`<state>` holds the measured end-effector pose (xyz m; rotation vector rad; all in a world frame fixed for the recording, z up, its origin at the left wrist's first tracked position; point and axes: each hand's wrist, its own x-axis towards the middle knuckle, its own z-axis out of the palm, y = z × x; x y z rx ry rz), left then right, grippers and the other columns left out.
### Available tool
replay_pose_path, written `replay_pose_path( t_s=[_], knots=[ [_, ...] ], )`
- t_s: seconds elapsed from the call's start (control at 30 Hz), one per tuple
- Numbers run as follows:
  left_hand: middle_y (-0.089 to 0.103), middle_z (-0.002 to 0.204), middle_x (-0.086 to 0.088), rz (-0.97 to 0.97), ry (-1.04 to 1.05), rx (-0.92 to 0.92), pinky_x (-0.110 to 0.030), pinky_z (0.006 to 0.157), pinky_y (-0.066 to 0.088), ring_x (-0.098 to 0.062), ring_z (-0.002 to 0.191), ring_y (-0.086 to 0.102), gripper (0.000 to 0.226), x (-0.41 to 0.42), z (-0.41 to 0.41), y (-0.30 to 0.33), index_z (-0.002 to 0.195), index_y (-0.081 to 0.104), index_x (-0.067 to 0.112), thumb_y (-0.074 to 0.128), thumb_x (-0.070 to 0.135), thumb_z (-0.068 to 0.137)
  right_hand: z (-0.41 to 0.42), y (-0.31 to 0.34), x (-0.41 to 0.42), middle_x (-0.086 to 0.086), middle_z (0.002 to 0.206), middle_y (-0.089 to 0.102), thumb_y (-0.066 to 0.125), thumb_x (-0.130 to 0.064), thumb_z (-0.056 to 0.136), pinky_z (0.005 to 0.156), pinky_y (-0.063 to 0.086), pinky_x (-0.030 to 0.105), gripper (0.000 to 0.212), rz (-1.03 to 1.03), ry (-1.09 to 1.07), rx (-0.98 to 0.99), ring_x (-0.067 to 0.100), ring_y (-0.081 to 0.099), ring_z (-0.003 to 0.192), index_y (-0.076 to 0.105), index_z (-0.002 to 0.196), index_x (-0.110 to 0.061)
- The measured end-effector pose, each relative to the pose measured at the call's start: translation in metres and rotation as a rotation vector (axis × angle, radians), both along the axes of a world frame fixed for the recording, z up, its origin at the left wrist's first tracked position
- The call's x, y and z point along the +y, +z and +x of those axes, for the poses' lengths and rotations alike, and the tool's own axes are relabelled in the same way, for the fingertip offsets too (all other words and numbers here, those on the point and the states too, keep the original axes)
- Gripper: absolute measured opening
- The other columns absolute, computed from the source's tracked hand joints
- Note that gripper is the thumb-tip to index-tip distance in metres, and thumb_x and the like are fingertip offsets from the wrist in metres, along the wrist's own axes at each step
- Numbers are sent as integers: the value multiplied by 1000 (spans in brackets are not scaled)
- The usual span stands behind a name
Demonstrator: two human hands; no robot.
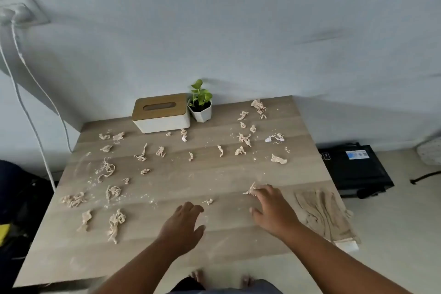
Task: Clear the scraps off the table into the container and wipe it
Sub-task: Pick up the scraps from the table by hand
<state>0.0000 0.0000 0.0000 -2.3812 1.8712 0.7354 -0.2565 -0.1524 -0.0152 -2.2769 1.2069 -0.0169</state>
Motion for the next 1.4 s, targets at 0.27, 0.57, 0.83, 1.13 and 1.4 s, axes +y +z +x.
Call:
replay_pose_path(
  t_s=[0.27,0.57,0.83,1.13,1.4],
  knots=[
    [44,137,2,20,-103,-42,-34,103,48,-20,126,47,56,-41,10,-22,147,42,30,54,50,97,13,-21,-15,1,161,22,61,-57,89,107,44,40,65,-21,-72,141,26,30,144,41,146,-32],
    [44,138,2,46,-335,-86,-35,100,49,-22,118,49,51,-81,29,-63,150,35,35,43,48,102,35,-44,-16,7,150,49,59,-53,87,89,49,46,71,-209,-156,248,31,56,122,47,151,-24],
    [59,95,1,-104,-492,23,-34,58,56,-21,78,61,21,-82,45,-61,107,66,26,74,22,88,36,-73,-6,6,125,62,53,-28,92,77,49,43,34,-461,-120,143,31,61,96,68,121,-19],
    [62,89,-6,-288,-536,160,-36,61,56,-27,76,63,22,-85,60,-67,91,69,12,51,22,99,35,-85,-16,11,101,65,49,-12,86,78,60,41,27,-438,-157,17,31,67,85,72,99,-9],
    [58,92,-9,-339,-457,352,-40,74,55,-27,80,58,8,-97,68,-59,93,65,6,62,8,100,40,-73,-25,13,95,62,65,-4,83,66,58,36,14,-339,-209,-8,33,67,70,70,95,-9]
  ],
)
